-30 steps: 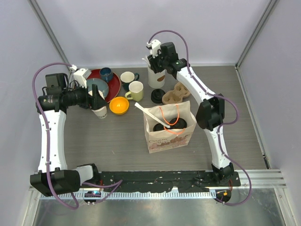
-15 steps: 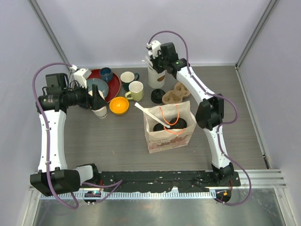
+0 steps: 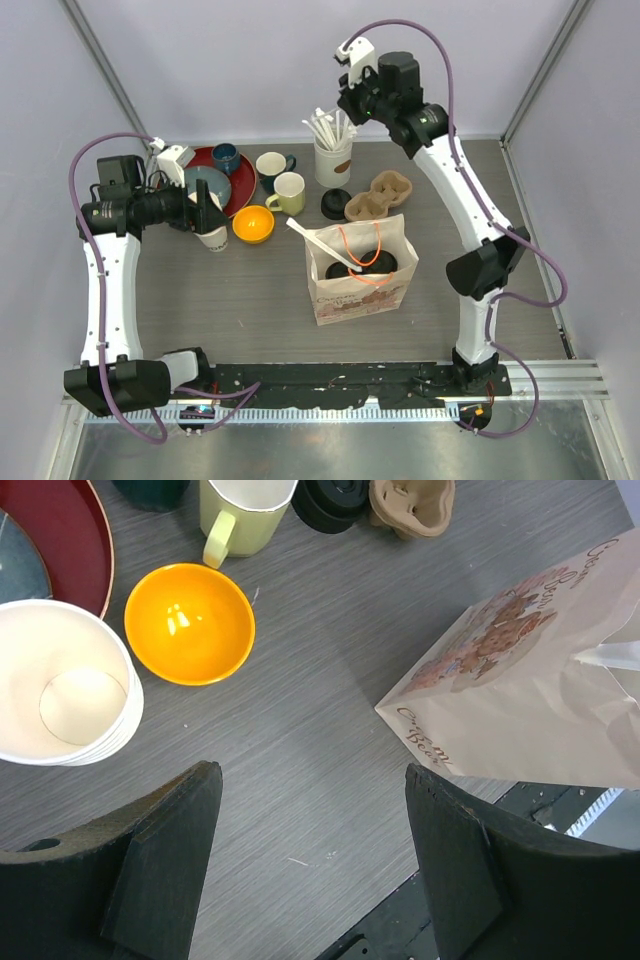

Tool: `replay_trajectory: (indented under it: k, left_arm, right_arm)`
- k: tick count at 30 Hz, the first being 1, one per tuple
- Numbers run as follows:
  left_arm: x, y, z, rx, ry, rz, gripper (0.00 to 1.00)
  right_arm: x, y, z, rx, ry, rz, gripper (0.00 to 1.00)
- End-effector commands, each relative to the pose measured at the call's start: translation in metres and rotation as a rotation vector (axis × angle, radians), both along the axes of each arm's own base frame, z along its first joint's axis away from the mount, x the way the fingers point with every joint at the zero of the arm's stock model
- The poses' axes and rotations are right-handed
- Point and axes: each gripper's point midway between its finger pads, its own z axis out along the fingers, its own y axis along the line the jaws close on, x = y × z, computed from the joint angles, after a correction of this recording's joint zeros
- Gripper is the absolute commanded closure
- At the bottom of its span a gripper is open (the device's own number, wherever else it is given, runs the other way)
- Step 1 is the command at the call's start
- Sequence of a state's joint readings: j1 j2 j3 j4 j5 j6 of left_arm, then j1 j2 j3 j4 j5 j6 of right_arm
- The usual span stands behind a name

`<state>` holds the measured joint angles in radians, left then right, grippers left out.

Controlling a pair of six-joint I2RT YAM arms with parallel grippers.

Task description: Pack the takeout coffee

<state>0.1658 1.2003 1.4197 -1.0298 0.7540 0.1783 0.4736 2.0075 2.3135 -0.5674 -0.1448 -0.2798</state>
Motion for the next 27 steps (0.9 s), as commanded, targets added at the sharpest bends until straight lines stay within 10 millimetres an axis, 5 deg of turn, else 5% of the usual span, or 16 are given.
replay_trajectory:
  k: [1,7,13,17,24,27]
  left_arm:
    - [-0.004,-0.003,0.02,-0.005,-0.067,-0.026,0.22]
    - [-0.004,-0.005,0.019,-0.014,-0.063,-0.033,0.22]
    - [-0.009,-0.021,0.026,-0.054,-0.055,-0.079,0.23]
    - [-0.012,-0.038,0.032,-0.053,-0.06,-0.132,0.24]
    - [-0.037,-0.101,0.041,-0.062,-0.074,-0.398,0.25]
    - [-0.033,-0.117,0.046,-0.07,-0.082,-0.434,0.25]
  right_arm:
    - [-0.044,-0.016,0.055,0.052,-0.024,0.02,0.99]
    - [-0.147,-0.029,0.095,0.018,0.011,0.099,0.99]
    - [-0.257,-0.019,0.075,-0.071,0.147,0.226,0.99]
    - [-0.293,-0.028,0.062,-0.056,0.235,0.256,0.99]
    - [-0.319,-0.04,0.06,-0.066,0.27,0.3,0.99]
    - [-0.323,-0.042,0.053,-0.08,0.299,0.301,0.99]
